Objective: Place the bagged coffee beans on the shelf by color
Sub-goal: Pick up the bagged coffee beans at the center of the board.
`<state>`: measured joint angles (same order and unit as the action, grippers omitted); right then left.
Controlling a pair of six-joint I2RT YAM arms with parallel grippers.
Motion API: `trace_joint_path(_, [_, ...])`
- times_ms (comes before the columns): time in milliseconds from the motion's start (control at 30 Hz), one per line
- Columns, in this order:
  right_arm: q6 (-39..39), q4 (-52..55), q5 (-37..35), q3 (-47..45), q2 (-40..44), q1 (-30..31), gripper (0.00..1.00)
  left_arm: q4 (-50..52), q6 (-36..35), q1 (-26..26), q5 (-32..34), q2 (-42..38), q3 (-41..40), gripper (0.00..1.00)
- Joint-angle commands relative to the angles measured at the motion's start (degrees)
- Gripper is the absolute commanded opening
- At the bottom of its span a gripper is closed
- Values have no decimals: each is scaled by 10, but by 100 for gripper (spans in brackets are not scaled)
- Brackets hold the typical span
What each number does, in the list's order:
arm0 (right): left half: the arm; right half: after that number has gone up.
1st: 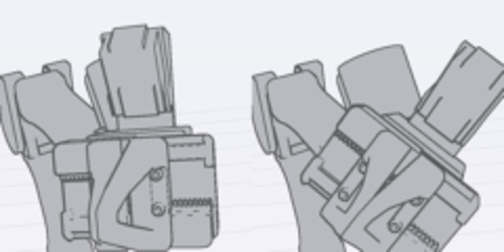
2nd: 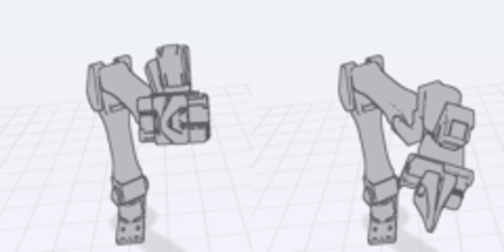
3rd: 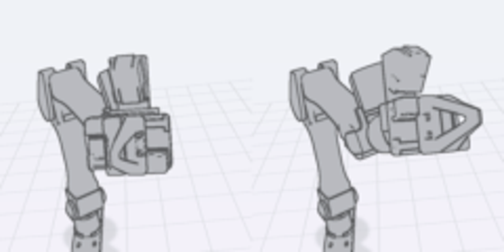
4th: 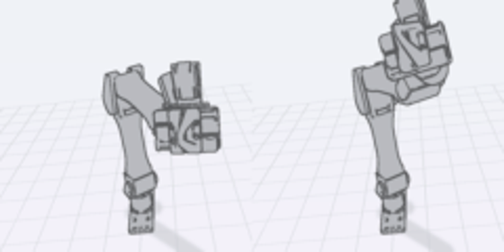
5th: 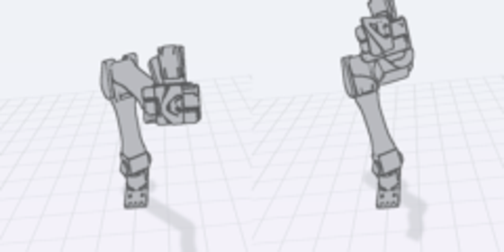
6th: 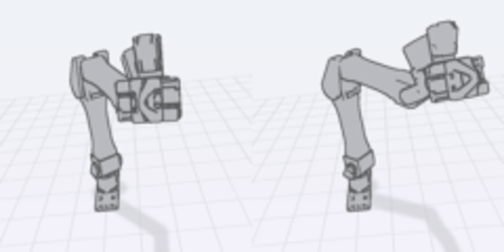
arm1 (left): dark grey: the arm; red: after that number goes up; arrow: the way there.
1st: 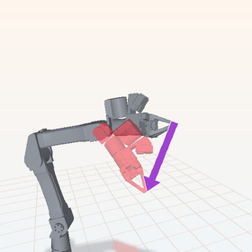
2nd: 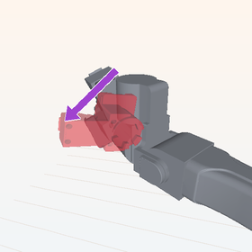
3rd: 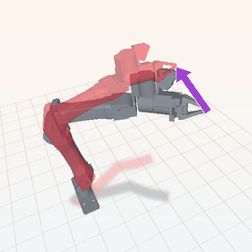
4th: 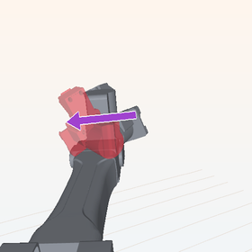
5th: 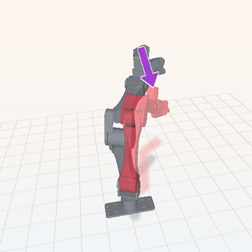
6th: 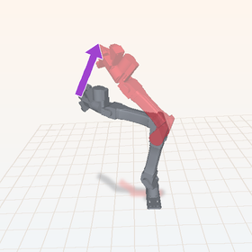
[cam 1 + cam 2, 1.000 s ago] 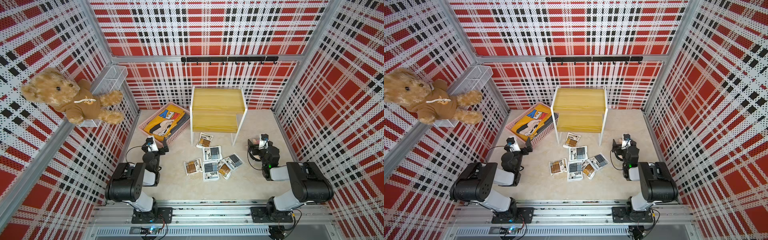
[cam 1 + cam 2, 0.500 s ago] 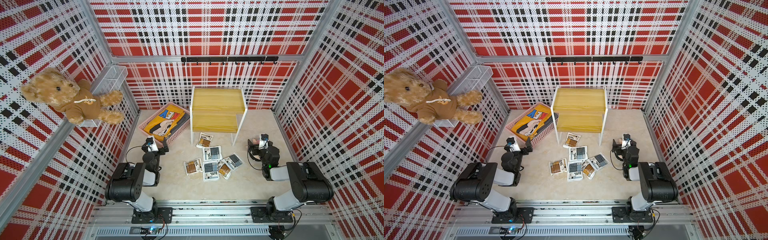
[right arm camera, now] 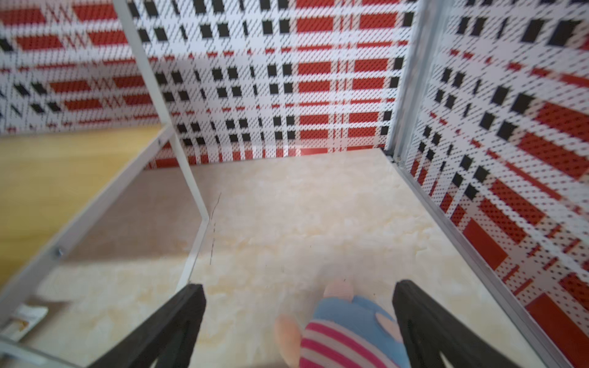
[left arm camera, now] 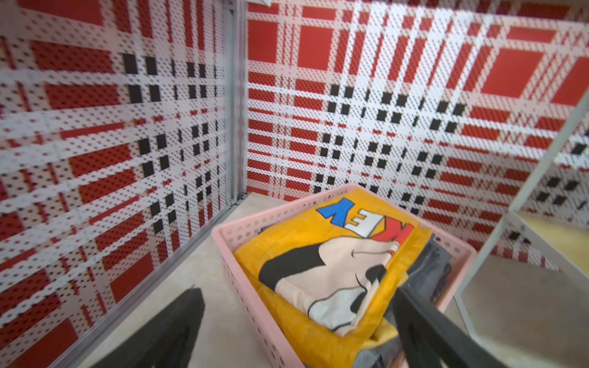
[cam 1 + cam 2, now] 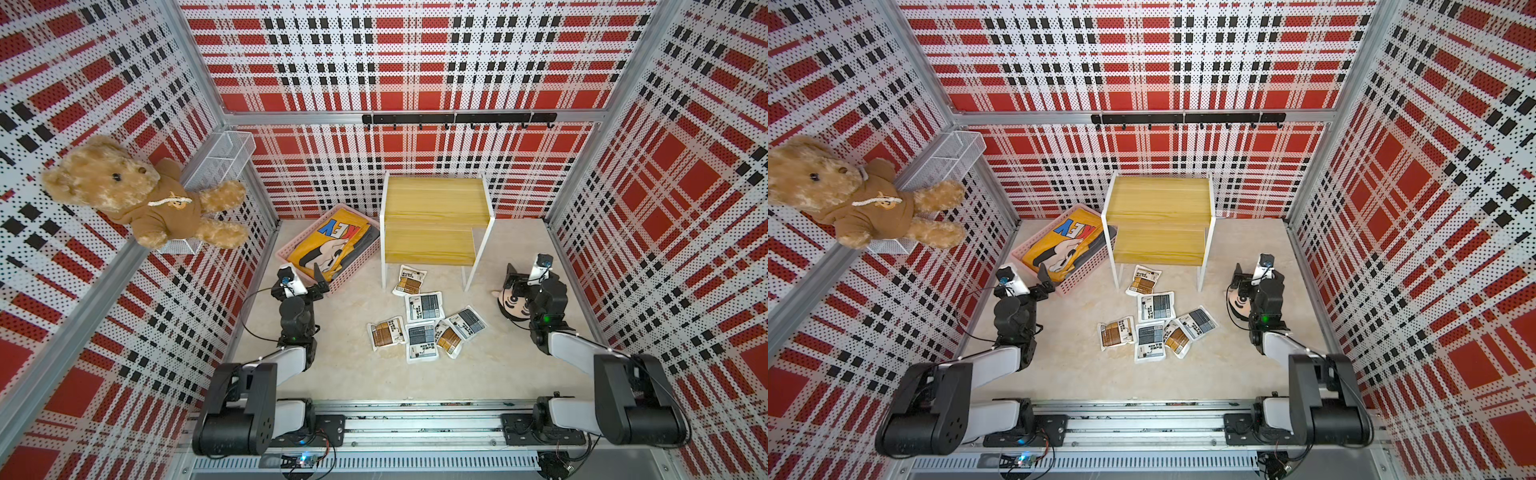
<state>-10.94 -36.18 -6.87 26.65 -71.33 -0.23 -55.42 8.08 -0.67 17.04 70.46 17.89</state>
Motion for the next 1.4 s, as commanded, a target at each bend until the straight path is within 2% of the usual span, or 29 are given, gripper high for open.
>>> trace_joint_path(0, [-130, 252, -26, 80, 46, -15, 100, 199, 84, -7, 68, -61, 55, 99])
trace_joint_path(67, [-136, 347, 26, 127, 53, -22, 100, 291, 136, -7, 76, -104, 85, 99])
trace_joint_path(133, [-141, 417, 68, 154, 68, -22, 100, 383, 168, -6, 57, -140, 119, 99])
trace_joint_path(233, [-149, 496, 116, 182, 102, -20, 100, 474, 190, -15, -24, -185, 163, 99])
trace_joint_path(300, [-160, 539, 141, 196, 134, -19, 100, 520, 203, -37, -55, -211, 185, 99])
trace_joint_path(367, [-177, 580, 159, 209, 157, -18, 100, 554, 216, -73, -67, -232, 198, 99])
trace_joint_path(467, [-212, 644, 222, 227, 168, -7, 100, 593, 237, -129, -95, -246, 207, 99])
trace_joint_path(500, [-232, 663, 235, 227, 171, 2, 100, 601, 247, -166, -97, -250, 205, 99])
trace_joint_path(700, [-313, 732, 297, 184, 211, 33, 100, 597, 264, -312, -99, -288, 176, 99])
trace_joint_path(833, [-374, 737, 331, 135, 238, 36, 100, 559, 243, -394, -88, -307, 144, 99])
trace_joint_path(967, [-461, 690, 357, 64, 263, 47, 96, 502, 238, -446, -93, -295, 107, 99])
trace_joint_path(1167, [-558, 605, 351, -20, 252, 90, 92, 447, 237, -485, -94, -229, 91, 99])
trace_joint_path(1367, [-617, 521, 308, -49, 197, 158, 87, 422, 237, -500, -75, -193, 89, 99])
